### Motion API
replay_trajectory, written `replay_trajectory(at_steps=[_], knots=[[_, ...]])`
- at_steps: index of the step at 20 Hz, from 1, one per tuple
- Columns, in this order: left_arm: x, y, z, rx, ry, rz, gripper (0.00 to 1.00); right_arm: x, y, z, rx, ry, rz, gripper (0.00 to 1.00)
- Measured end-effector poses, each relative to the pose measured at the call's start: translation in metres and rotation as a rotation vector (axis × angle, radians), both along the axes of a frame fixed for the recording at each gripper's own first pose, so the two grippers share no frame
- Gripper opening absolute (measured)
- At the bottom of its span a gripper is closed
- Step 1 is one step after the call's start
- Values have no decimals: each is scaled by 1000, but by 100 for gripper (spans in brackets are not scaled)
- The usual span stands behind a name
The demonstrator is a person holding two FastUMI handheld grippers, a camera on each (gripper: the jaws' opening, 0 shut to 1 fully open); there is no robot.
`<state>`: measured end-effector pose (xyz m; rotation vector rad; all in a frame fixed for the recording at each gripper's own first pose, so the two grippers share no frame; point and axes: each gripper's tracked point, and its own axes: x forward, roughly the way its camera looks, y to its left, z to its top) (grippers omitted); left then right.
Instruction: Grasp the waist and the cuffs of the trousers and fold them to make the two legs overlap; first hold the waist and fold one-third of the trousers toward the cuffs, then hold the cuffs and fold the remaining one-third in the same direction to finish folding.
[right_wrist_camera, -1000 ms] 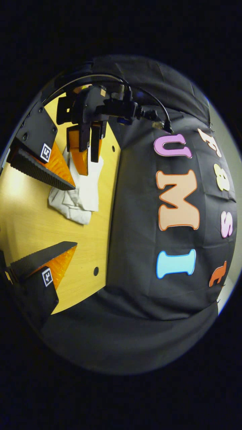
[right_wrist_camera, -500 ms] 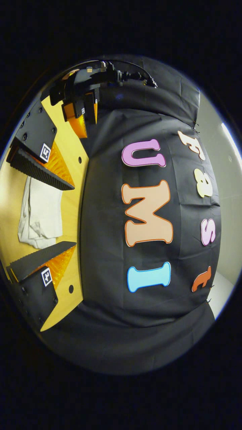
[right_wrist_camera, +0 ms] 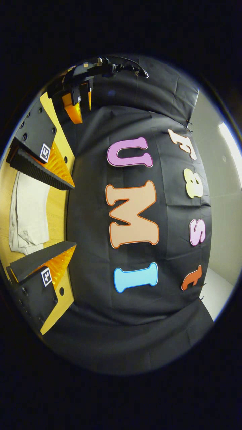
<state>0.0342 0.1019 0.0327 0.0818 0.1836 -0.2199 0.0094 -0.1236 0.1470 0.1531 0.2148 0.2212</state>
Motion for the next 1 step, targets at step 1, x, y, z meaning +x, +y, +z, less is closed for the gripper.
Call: replay_trajectory(at_steps=[1], knots=[[0,-2,3,-9,-5,-2,96,3,-5,4,-10,-8,-6,97]])
